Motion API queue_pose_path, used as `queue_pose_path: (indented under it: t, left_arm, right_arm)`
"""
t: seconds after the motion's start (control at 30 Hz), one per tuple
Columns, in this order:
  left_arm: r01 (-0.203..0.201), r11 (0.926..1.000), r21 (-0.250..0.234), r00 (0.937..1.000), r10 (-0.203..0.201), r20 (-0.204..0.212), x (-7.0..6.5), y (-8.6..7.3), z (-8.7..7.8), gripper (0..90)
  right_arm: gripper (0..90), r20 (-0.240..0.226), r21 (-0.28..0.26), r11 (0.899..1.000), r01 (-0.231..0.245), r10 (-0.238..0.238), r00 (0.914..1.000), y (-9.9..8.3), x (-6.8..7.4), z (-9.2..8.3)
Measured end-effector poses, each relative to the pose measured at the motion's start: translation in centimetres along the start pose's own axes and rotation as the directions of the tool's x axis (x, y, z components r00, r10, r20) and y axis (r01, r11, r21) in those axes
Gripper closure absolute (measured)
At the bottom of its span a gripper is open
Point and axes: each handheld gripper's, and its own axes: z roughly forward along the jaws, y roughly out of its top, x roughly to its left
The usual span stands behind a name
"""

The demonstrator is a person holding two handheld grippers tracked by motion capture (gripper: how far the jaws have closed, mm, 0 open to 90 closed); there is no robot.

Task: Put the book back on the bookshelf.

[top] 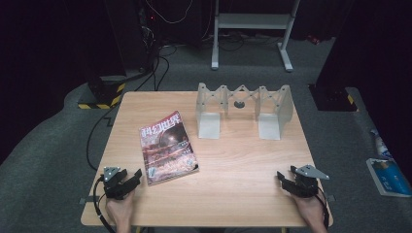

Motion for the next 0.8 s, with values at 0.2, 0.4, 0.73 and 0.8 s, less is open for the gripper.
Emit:
queue_pose_path:
  t: [0.2, 0.4, 0.73, 0.8]
  left_arm:
    - [0.000, 1.0000, -0.002, 0.9996, 0.000, 0.029, 0.06, 0.01, -0.10, 33.5]
    - [-0.004, 0.9999, -0.011, 0.9992, 0.004, 0.039, 0.04, -0.02, -0.19, 32.6]
    - [-0.030, 0.9995, 0.005, 0.9986, 0.030, 0.045, -0.30, -0.07, 0.10, 31.5]
    - [-0.036, 0.9993, 0.006, 0.9983, 0.036, 0.047, -0.48, -0.13, 0.09, 31.5]
  right_arm:
    - [35.5, -0.003, 0.000, 1.000, -0.003, 0.003, 1.0000, -0.01, 0.03, 0.00]
    - [35.2, -0.004, -0.001, 1.000, -0.001, 0.001, 1.0000, -0.03, 0.04, 0.00]
    - [35.2, -0.004, -0.001, 1.000, 0.001, -0.001, 1.0000, -0.05, 0.08, -0.02]
    - [35.2, -0.004, -0.001, 1.000, 0.002, -0.002, 1.0000, -0.05, 0.07, -0.02]
